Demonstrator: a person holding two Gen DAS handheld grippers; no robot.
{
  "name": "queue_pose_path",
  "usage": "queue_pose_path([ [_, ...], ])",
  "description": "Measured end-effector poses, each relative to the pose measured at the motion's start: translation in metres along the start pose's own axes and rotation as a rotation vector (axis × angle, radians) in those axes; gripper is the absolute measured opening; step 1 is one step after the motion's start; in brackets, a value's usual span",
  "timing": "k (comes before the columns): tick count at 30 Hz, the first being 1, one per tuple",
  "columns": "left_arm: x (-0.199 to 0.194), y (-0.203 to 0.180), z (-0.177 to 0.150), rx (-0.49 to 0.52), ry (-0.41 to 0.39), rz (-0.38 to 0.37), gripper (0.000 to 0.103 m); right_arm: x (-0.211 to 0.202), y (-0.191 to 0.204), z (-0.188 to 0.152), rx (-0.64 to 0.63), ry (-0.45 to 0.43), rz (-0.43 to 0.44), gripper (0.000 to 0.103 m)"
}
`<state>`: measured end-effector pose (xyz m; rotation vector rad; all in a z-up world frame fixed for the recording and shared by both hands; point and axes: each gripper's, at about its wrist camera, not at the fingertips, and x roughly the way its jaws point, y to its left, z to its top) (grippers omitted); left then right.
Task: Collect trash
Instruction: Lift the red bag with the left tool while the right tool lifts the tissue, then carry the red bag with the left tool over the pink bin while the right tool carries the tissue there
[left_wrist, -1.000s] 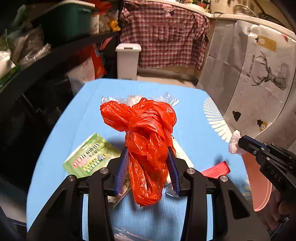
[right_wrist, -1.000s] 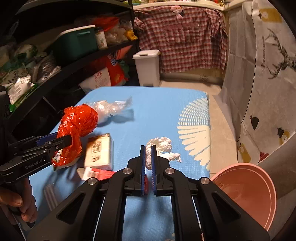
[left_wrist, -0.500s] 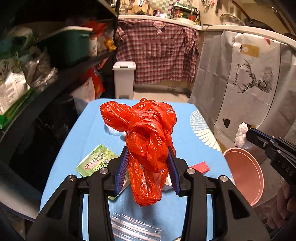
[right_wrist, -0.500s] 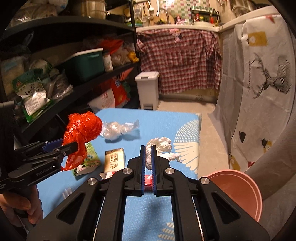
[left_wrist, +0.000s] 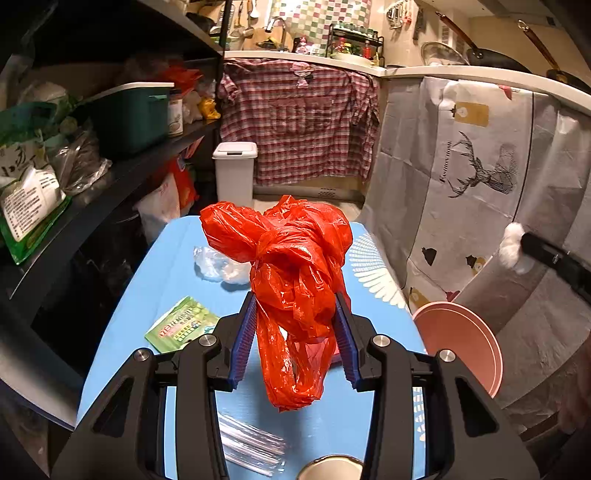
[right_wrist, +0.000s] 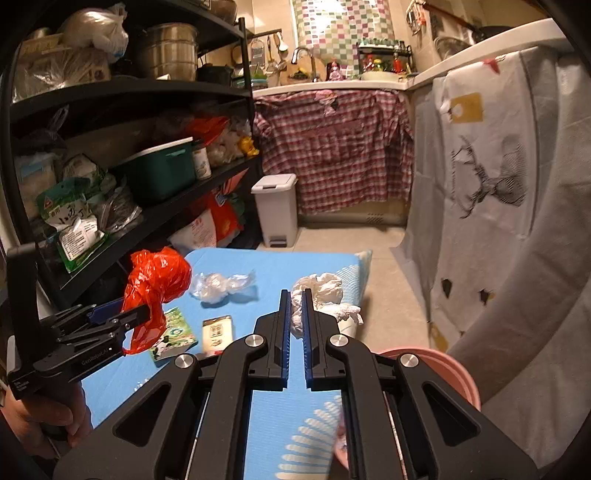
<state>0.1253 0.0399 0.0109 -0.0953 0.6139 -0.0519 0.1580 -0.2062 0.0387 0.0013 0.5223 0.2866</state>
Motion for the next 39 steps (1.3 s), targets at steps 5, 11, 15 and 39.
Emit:
queue_pose_path([
  [5,0.001,-0.011,0.002,0.014,-0.004,-0.017,0.040,-0.009,-0.027,-0.001,0.023,-0.016,-0.057,0.006],
  [11,0.006,-0.026,0.001,0.024,0.003,-0.045,0.040,-0.001,-0.060,-0.020,0.065,0.011,-0.119,0.006],
  [15,0.011,-0.041,0.001,0.042,0.009,-0.076,0.040,0.004,-0.076,-0.027,0.081,0.023,-0.156,0.006],
  [39,0.038,-0.153,-0.012,0.181,0.042,-0.300,0.040,0.004,-0.121,-0.044,0.181,0.076,-0.185,0.007],
])
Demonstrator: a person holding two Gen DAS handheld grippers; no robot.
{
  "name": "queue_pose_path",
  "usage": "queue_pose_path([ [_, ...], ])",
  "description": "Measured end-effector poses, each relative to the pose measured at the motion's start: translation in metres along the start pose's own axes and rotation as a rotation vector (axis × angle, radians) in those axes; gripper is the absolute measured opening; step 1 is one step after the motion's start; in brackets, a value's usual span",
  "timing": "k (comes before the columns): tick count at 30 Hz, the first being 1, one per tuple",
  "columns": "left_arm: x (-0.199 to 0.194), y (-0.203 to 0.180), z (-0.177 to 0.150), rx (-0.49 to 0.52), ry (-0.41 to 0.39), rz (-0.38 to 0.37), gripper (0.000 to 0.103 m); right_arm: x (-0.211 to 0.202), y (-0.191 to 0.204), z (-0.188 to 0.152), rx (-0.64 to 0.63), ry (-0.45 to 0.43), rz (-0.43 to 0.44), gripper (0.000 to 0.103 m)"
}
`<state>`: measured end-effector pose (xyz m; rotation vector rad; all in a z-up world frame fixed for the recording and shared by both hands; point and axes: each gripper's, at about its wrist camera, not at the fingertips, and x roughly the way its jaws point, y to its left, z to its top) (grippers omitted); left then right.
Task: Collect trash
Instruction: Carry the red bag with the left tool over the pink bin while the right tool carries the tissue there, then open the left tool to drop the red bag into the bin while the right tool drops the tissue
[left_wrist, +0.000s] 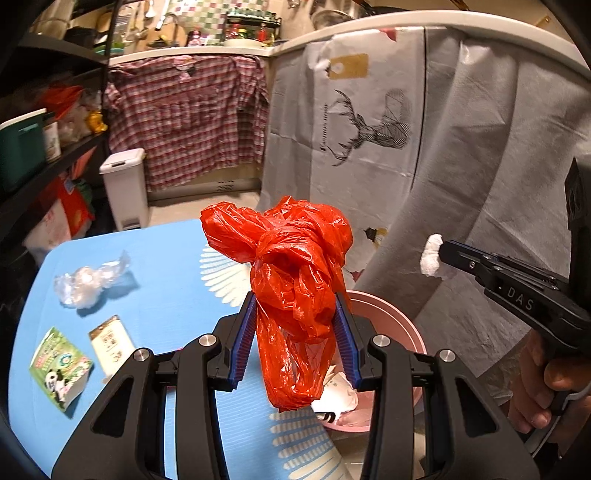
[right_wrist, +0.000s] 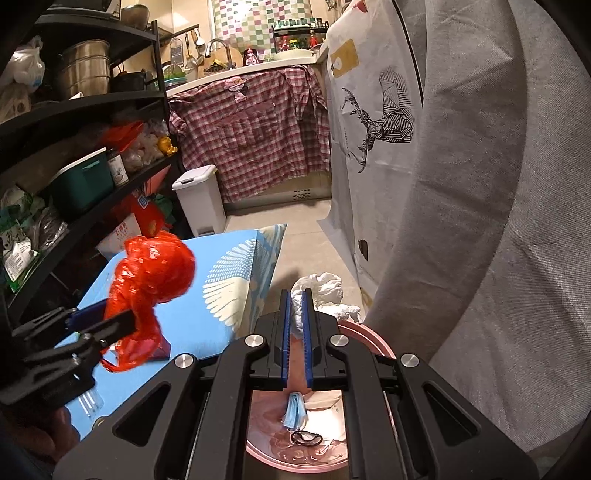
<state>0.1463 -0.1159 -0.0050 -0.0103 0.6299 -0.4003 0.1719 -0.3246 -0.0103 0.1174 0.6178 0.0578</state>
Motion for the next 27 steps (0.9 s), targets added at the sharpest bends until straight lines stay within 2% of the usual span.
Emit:
queue_pose_path([
  [7,0.019,-0.015,-0.003,0.046,0.031,-0.017,0.040,0.007,-0.007,-0.001,0.020,0.017,-0.009,0.008],
  [16,0.035,-0.025,-0.001,0.058,0.060,-0.038,0.042,0.013,-0.008,0.001,0.030,0.023,-0.008,0.008],
  [18,0.037,-0.026,0.000,0.060,0.065,-0.039,0.049,0.014,-0.011,0.000,0.031,0.027,-0.007,0.009],
  [20,0.038,-0.025,0.001,0.060,0.066,-0.034,0.053,0.017,-0.011,0.000,0.030,0.038,-0.011,0.027],
  [21,0.038,-0.025,0.000,0.059,0.067,-0.030,0.053,0.017,-0.011,0.000,0.030,0.043,-0.013,0.049],
  [22,0.037,-0.023,0.000,0.055,0.068,-0.025,0.053,0.018,-0.010,-0.001,0.028,0.043,-0.019,0.059],
  [27,0.032,-0.010,-0.002,0.029,0.064,-0.003,0.053,0.017,-0.008,-0.001,0.024,0.036,-0.021,0.060],
])
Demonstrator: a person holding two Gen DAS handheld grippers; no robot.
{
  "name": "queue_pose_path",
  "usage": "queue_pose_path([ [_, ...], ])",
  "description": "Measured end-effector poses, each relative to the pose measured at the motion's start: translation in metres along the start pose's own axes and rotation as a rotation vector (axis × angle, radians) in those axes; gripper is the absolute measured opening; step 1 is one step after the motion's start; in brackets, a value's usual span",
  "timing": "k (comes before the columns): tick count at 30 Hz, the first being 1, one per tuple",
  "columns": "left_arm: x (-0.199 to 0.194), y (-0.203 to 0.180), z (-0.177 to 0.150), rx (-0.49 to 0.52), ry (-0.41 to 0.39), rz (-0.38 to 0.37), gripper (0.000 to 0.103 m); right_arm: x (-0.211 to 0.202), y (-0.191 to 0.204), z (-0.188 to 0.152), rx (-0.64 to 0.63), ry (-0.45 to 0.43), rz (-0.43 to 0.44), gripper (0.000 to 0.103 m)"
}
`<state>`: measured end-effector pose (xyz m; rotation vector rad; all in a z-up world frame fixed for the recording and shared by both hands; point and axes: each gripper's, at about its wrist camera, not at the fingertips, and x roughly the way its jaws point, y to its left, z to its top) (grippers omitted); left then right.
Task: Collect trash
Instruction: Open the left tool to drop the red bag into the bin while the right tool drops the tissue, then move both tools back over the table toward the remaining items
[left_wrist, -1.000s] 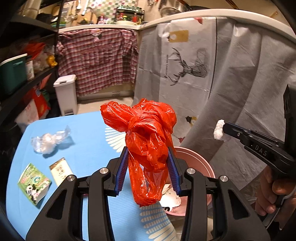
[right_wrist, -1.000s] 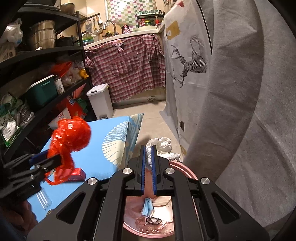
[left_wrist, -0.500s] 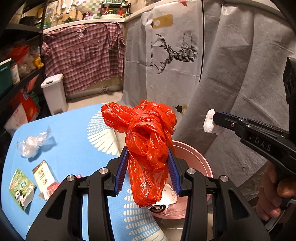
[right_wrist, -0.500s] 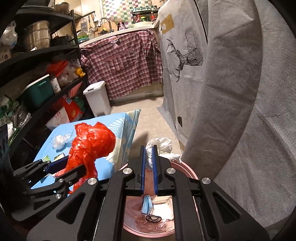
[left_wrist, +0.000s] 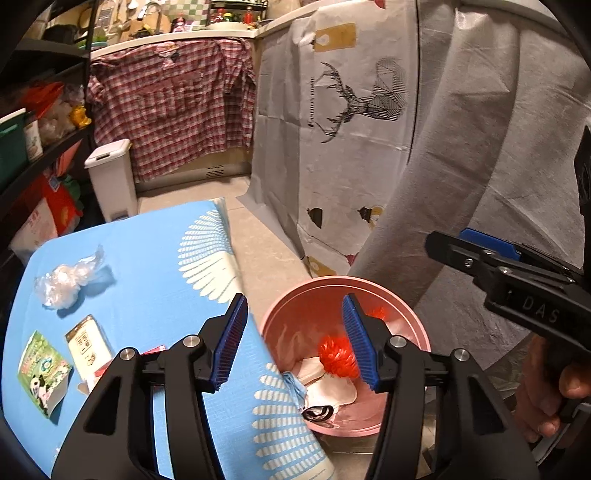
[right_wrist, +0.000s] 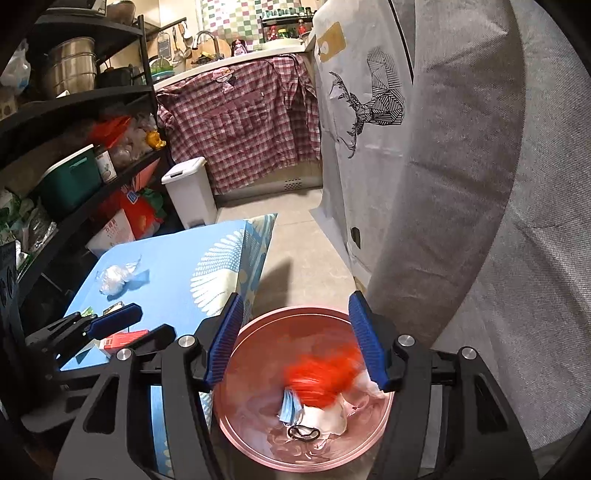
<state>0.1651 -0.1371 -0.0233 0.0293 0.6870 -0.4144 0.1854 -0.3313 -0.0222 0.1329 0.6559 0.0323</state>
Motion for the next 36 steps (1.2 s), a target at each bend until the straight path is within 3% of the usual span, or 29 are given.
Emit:
queue_pose_path([
  [12,-0.039,0.046,-0.008,-0.025,-0.044,0.067,0.053,-0.007,0.014,-0.002,-0.038,-0.026,0.021,0.060],
  [29,-0.093,0.133,-0.014,-0.146,-0.099,0.178,0.053,-0.010,0.026,-0.002,-0.057,-0.041,0.046,0.061],
  [34,-0.103,0.177,-0.025,-0.207,-0.090,0.246,0.048,-0.016,0.040,-0.003,-0.096,-0.068,0.075,0.049],
  [36,-0.108,0.197,-0.031,-0.232,-0.079,0.277,0.043,-0.015,0.048,-0.004,-0.112,-0.072,0.092,0.038],
])
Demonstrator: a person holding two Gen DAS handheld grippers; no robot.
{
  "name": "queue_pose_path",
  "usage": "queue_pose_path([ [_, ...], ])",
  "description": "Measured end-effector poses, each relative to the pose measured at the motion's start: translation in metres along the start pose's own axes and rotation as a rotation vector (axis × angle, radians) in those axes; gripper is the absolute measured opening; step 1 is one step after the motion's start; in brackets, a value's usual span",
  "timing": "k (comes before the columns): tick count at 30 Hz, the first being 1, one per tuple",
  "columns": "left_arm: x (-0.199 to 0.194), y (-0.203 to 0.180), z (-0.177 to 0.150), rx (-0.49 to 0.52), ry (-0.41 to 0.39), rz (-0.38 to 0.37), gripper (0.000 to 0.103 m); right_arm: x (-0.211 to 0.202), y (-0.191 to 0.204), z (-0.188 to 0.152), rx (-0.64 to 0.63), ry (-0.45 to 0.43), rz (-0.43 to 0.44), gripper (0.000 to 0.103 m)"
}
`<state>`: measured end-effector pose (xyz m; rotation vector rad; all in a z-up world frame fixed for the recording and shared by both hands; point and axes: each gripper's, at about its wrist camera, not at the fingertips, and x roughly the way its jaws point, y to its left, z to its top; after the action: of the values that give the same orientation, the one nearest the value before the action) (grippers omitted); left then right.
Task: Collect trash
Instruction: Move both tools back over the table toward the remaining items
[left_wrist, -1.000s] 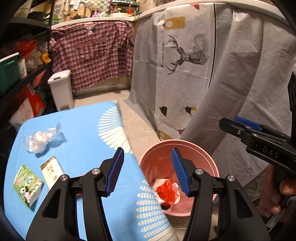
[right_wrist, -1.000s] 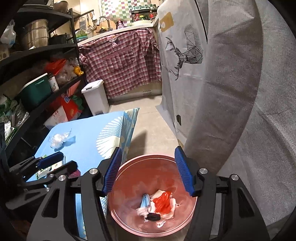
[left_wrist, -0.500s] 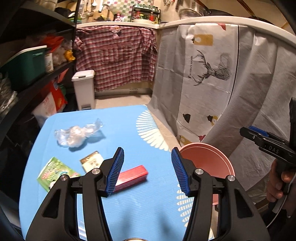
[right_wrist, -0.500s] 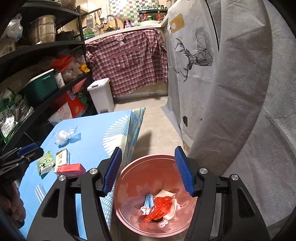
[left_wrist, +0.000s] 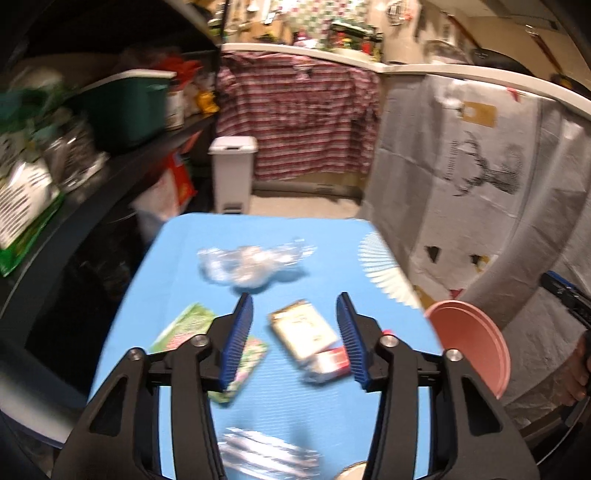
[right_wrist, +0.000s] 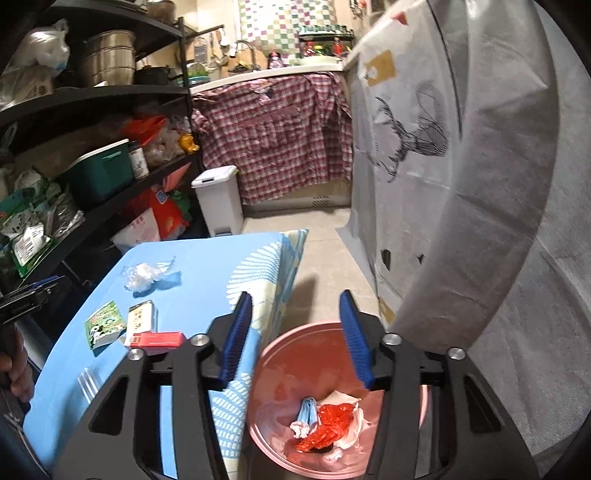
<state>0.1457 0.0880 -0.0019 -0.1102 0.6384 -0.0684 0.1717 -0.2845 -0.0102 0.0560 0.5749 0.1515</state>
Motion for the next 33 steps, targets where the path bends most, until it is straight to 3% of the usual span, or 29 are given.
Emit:
queue_pose_path([
  [4,-0.002,0.042,-0.003,-0.062,0.008,0.069,0.035,0.009,0.013,0.000,-0.005,0.012,0.052,0.025],
  [12,0.014,0.089,-0.023,-0.121,0.074,0.147,0.033,0.040,0.063,-0.001,-0.021,0.049,0.176,0.024],
  [25,0.048,0.100,-0.052,-0.145,0.178,0.113,0.034,0.091,0.155,-0.022,-0.117,0.131,0.314,0.046],
  [33,0.054,0.101,-0.044,-0.135,0.160,0.133,0.034,0.122,0.194,-0.033,-0.170,0.206,0.366,0.057],
])
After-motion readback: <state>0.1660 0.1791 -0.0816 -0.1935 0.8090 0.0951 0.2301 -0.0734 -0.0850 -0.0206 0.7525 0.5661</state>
